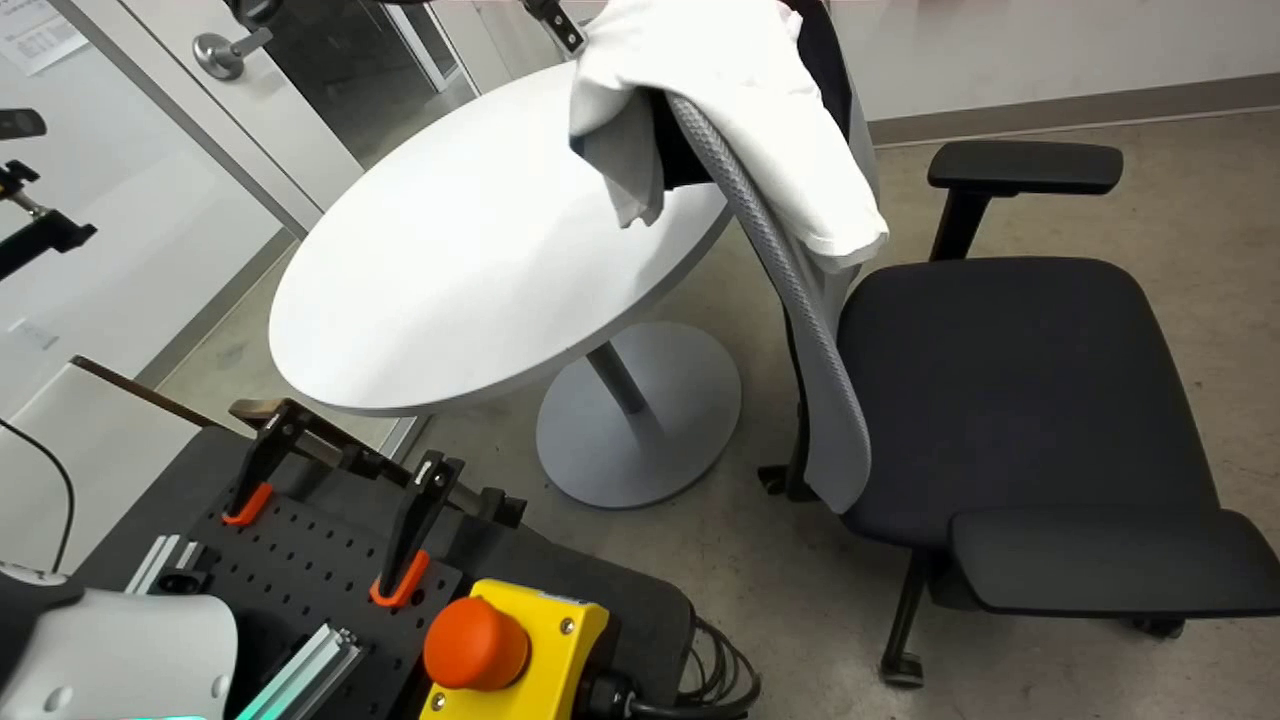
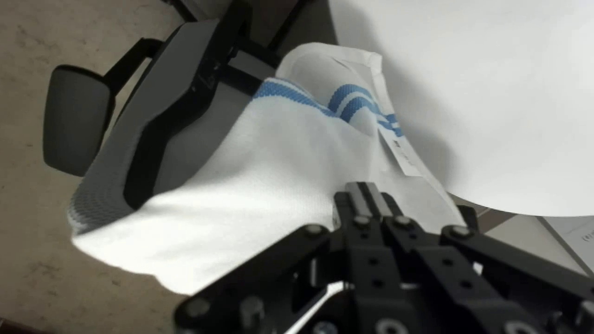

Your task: Take the cloth and put it on the table

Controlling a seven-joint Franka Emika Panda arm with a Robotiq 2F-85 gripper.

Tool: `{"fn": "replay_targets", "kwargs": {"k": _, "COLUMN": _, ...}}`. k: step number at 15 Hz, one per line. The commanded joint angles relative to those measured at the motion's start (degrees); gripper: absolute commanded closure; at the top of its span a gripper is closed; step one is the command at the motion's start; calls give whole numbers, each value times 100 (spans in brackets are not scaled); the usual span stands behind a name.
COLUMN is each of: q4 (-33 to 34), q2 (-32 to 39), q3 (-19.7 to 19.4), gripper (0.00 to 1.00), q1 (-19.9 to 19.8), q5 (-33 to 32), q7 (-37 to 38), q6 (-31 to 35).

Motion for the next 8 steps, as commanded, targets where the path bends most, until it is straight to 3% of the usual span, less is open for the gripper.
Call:
{"fn": "replay_targets", "kwargs": {"k": 1, "q4": -56, "q2": -488, "q3": 270, "gripper": 100, "q1": 2, "q5": 1580, "q7": -976, "q6": -153}}
{"fn": "replay_targets", "kwargs": {"k": 2, "q4": 13, "q2": -589, "q3": -432, "gripper": 100, "q1": 764, "q5": 2062, "q7": -1245, "q6": -250}}
{"fn": "replay_targets", "kwargs": {"k": 5, "q4": 121, "q2": -1112, "q3": -845, "gripper": 100, "q1": 1154, "q5": 3014, "q7": -1855, "q6": -717}}
{"fn": "replay_targets", "kwargs": {"k": 8, "q4": 316, "q2": -1745, "q3": -1163, "gripper": 100, "q1": 1346, "q5": 2984, "q7": -2101, "q6": -1620}}
